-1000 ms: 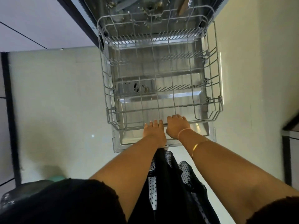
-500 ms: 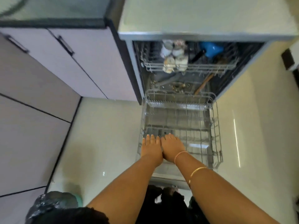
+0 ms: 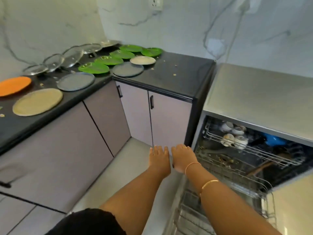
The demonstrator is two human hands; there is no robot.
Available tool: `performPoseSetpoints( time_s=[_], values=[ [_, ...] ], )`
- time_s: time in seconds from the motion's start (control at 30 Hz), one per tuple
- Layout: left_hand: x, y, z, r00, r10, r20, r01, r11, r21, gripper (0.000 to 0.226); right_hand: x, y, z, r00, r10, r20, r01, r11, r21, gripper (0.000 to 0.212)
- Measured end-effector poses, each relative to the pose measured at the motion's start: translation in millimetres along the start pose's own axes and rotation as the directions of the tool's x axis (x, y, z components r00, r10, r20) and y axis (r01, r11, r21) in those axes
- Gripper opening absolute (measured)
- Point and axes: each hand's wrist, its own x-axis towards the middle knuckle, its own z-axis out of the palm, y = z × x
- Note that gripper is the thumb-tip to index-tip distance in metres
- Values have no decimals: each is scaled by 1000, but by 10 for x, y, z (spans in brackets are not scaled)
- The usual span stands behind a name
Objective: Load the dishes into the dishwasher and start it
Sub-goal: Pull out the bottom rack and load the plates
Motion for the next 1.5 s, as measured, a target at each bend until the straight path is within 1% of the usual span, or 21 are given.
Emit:
performPoseSetpoints(
  time_s=[0.13, 0.27, 0.33, 0.43, 0.53, 0.67, 0.83, 0.93, 1.03, 1.1, 1.2, 1.3, 1.4, 1.47, 1.5],
  values=[
    [235, -812, -258, 998, 7, -59, -5, 1000, 28, 72, 535, -568, -328, 998, 42, -44, -43, 999, -8, 43],
    [541, -1738, -609, 982, 22, -186, -13, 999, 49, 71, 1128, -1165, -695, 991, 50, -125, -49, 999, 13, 43],
    [664, -2102, -768, 976, -5, -218, 11, 1000, 26, 71, 1360, -1404, -870, 984, 52, -172, -48, 998, 29, 42],
    [839, -2473, -957, 973, -22, -230, 26, 1000, 12, 74, 1673, -1679, -1086, 970, 55, -237, -47, 998, 39, 42],
    [1053, -2662, -1140, 965, -24, -263, 17, 999, -30, 76, 1962, -1795, -1248, 958, 56, -280, -51, 998, 24, 44],
    [1428, -2826, -1370, 949, -51, -310, 20, 995, -101, 73, 2376, -1793, -1460, 946, 31, -323, -29, 1000, 10, 46],
    [2069, -2941, -1572, 952, -53, -302, 5, 988, -157, 70, 3097, -1596, -1634, 917, 29, -397, -11, 999, 48, 43],
    [2618, -3019, -1727, 950, -75, -302, 15, 981, -195, 68, 3643, -1410, -1789, 883, 26, -468, 28, 994, 107, 30],
    [3175, -3055, -1898, 936, -95, -339, 8, 968, -249, 64, 4152, -1180, -1971, 854, 59, -516, 69, 972, 225, 26],
    [3551, -3042, -2024, 933, -108, -343, 1, 955, -297, 61, 4489, -970, -2059, 853, 92, -514, 77, 952, 298, 27],
    [3981, -3015, -2193, 938, -127, -324, 2, 933, -359, 59, 4928, -648, -2147, 870, 100, -484, 61, 950, 305, 28],
    [4341, -3053, -2296, 945, -129, -301, 8, 928, -372, 54, 5299, -433, -2184, 877, 206, -434, -7, 909, 417, 23],
    [4723, -3118, -2371, 959, -132, -249, 31, 928, -372, 47, 5693, -307, -2166, 890, 315, -331, -61, 800, 597, 25],
    [4920, -3121, -2378, 973, -122, -197, 49, 939, -341, 44, 5904, -219, -2182, 876, 408, -256, -116, 695, 710, 30],
    [5026, -3120, -2370, 982, -107, -155, 53, 947, -317, 46, 6007, -172, -2197, 859, 466, -211, -149, 622, 769, 31]
  ],
)
